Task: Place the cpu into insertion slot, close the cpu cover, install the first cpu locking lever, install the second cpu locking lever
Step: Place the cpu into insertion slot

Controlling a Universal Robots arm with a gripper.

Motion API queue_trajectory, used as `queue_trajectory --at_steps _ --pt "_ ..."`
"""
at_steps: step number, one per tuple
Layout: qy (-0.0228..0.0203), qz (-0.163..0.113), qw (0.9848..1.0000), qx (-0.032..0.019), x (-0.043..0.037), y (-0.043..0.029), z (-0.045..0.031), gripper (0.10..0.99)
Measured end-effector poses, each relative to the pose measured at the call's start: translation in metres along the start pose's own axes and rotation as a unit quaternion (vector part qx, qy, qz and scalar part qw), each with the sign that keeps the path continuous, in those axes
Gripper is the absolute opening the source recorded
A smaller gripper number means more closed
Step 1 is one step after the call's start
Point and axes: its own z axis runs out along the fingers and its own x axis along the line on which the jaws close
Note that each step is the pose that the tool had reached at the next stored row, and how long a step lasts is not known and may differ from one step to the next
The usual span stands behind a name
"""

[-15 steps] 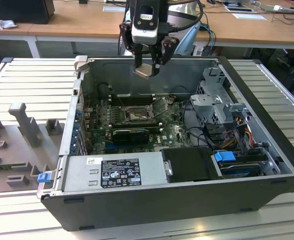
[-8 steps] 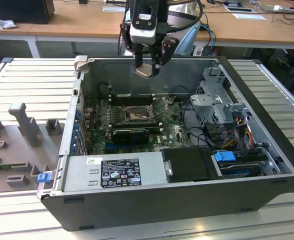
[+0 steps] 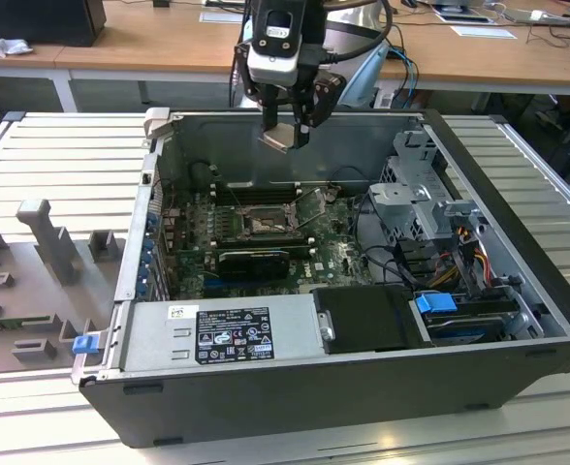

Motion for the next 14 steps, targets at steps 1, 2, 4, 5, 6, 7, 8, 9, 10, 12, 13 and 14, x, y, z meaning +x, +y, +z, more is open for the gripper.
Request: queue_trajectory --at_steps 1,2,4,5,6,7,8,9,10,12,13,14 --pt "-0.0002 0.002 1.0000 0.0000 0.0000 0.0000 0.0000 0.533" --pt "-0.0003 0.004 1.0000 -0.0001 0.0000 0.0000 0.0000 0.533" --pt "-0.0007 0.008 1.0000 -0.0001 0.0000 0.0000 0.0000 0.533" --pt "-0.0008 0.009 1.0000 -0.0002 0.0000 0.0000 0.0000 0.533" --pt "-0.0011 0.012 0.9999 -0.0002 0.0000 0.0000 0.0000 0.533" --pt "-0.0012 0.014 0.9999 -0.0003 0.0000 0.0000 0.0000 0.533" --pt "-0.0014 0.015 0.9999 -0.0003 0.0000 0.0000 0.0000 0.533" --pt "-0.0016 0.018 0.9998 -0.0003 0.0000 0.0000 0.0000 0.533" --pt "-0.0018 0.020 0.9998 -0.0004 0.0000 0.0000 0.0000 0.533" --pt "-0.0021 0.023 0.9997 -0.0005 0.0000 0.0000 0.0000 0.533" --pt "-0.0024 0.026 0.9997 -0.0005 0.0000 0.0000 0.0000 0.533" --pt "-0.0025 0.028 0.9996 -0.0005 0.0000 0.0000 0.0000 0.533"
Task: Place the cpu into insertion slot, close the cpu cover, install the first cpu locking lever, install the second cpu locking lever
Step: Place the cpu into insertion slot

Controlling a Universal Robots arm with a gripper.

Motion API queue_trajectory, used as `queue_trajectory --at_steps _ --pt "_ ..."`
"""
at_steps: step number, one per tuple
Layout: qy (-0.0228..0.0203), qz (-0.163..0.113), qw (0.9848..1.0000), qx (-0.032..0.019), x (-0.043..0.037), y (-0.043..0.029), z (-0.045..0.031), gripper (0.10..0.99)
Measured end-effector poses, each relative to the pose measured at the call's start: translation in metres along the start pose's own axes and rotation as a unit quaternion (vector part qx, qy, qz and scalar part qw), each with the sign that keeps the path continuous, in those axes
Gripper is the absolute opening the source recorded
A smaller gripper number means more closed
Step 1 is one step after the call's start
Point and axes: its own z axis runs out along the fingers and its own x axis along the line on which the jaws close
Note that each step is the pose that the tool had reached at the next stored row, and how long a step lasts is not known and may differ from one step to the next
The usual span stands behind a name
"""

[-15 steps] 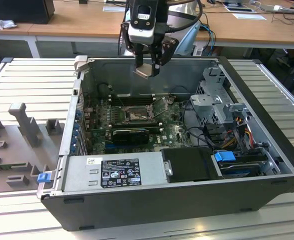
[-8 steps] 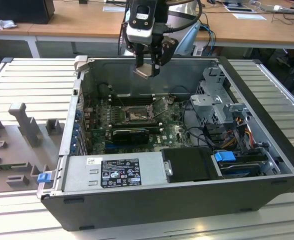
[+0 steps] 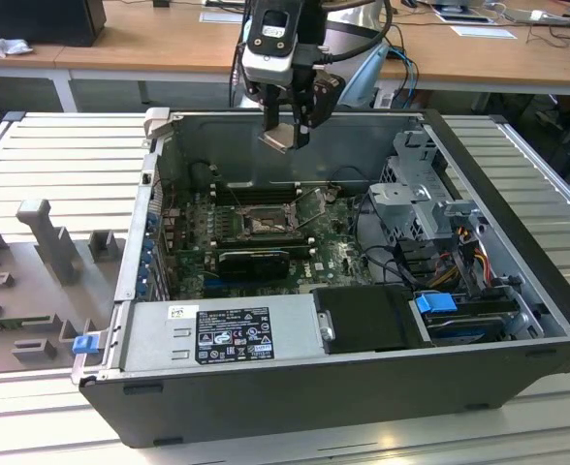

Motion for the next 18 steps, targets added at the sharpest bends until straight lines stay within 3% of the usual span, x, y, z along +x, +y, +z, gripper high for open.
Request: queue_trajectory --at_steps 8,18 --pt "-0.0024 0.027 0.9996 -0.0005 0.0000 0.0000 0.0000 0.533" --pt "-0.0086 0.096 0.9953 -0.0019 0.0002 -0.0003 0.0008 0.533"
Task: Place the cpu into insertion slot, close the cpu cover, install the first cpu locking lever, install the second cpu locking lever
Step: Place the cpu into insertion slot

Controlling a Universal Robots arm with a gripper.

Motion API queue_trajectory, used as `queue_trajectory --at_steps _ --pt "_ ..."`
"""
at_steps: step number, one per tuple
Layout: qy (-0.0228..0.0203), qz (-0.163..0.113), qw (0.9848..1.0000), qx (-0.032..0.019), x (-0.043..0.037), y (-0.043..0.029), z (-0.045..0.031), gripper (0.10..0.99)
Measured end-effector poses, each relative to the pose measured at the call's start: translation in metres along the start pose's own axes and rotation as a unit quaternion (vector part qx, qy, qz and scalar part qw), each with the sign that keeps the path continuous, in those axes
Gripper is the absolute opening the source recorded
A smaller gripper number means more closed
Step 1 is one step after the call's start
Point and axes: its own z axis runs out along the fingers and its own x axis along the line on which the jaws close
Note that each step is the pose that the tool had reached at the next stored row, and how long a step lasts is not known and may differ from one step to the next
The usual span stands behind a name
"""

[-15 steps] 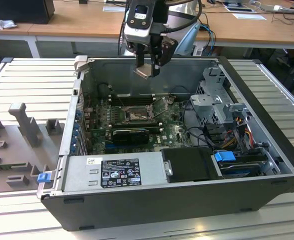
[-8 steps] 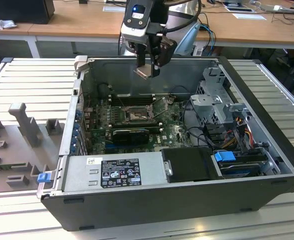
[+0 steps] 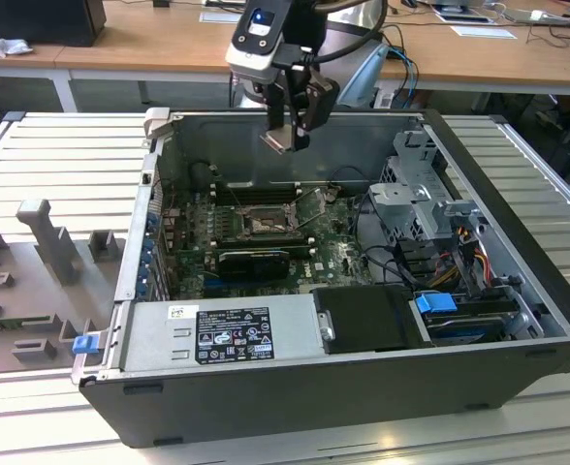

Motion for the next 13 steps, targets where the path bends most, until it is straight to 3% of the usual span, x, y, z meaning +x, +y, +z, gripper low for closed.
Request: queue_trajectory --at_steps 13 --pt "-0.0043 0.048 0.9988 -0.0009 0.0001 -0.0004 0.0012 0.533"
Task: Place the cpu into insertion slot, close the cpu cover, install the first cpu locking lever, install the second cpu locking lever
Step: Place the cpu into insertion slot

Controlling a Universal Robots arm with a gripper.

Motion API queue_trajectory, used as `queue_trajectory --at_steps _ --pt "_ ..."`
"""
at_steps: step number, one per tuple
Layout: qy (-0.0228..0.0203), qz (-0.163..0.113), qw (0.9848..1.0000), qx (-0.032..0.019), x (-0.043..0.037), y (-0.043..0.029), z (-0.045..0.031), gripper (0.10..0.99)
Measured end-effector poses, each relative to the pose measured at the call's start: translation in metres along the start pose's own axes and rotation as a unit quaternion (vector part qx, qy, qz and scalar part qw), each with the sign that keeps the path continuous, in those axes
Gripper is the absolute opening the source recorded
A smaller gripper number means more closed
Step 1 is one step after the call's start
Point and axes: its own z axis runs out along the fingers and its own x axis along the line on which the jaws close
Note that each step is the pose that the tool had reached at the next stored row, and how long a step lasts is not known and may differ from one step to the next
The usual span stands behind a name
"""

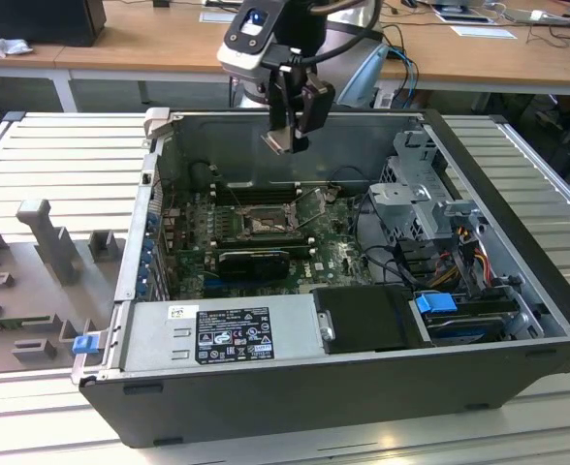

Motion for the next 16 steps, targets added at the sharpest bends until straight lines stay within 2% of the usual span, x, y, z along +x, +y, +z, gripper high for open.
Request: queue_trajectory --at_steps 10,16 --pt "-0.0026 0.029 0.9996 -0.0005 0.0000 -0.0001 0.0007 0.533" --pt "-0.0049 0.055 0.9985 -0.0011 0.0000 -0.0001 0.0013 0.533"
